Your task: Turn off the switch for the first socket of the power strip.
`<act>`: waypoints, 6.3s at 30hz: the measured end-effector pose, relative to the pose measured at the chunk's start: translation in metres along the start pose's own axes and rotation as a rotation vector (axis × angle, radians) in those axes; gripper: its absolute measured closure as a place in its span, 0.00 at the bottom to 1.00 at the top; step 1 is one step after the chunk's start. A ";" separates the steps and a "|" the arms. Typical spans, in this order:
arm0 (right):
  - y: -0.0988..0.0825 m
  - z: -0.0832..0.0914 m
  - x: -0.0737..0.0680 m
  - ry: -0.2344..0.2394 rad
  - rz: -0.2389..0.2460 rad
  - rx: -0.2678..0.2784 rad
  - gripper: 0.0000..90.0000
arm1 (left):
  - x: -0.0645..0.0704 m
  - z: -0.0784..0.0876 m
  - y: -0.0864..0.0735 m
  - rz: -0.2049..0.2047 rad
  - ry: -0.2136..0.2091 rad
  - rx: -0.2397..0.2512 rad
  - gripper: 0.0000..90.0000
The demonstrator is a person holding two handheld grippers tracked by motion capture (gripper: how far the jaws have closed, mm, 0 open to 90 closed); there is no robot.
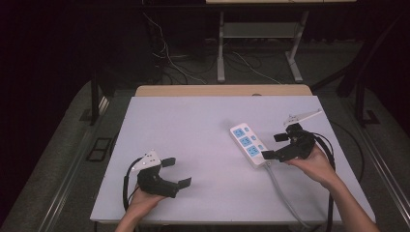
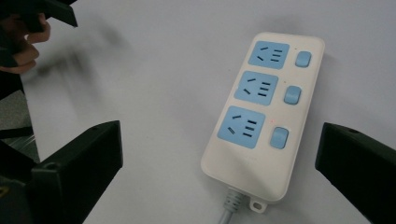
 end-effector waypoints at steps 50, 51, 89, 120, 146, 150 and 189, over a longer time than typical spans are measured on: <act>0.004 -0.033 0.046 -0.009 -0.063 -0.046 0.95 | 0.001 -0.005 -0.002 -0.022 -0.013 -0.024 0.00; 0.003 -0.034 0.046 -0.008 -0.063 -0.050 0.96 | 0.001 -0.005 -0.002 -0.023 -0.013 -0.024 0.00; -0.007 -0.056 0.052 -0.048 -0.047 -0.144 1.00 | 0.001 -0.005 -0.002 -0.023 -0.018 -0.023 0.00; -0.009 -0.057 0.047 -0.092 -0.014 -0.135 1.00 | 0.003 -0.004 -0.003 -0.026 -0.021 -0.025 0.00; 0.005 -0.048 0.050 -0.074 -0.005 -0.138 1.00 | 0.000 -0.004 -0.002 -0.020 -0.021 -0.022 0.00; 0.007 -0.044 0.051 -0.080 -0.011 -0.129 1.00 | 0.000 -0.004 -0.002 -0.018 -0.022 -0.020 0.00; 0.009 0.034 0.028 -0.232 -0.179 0.093 0.00 | 0.003 -0.003 0.000 -0.020 -0.027 -0.004 0.00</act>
Point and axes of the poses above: each handheld gripper's, and its own axes: z roughly backward along the jaws, y roughly out of its top, x roughly to its right, the point moved 3 cm from there along -z, roughly forward along the jaws, and after that the axes turned 10 degrees about x, right-handed, at the moved point
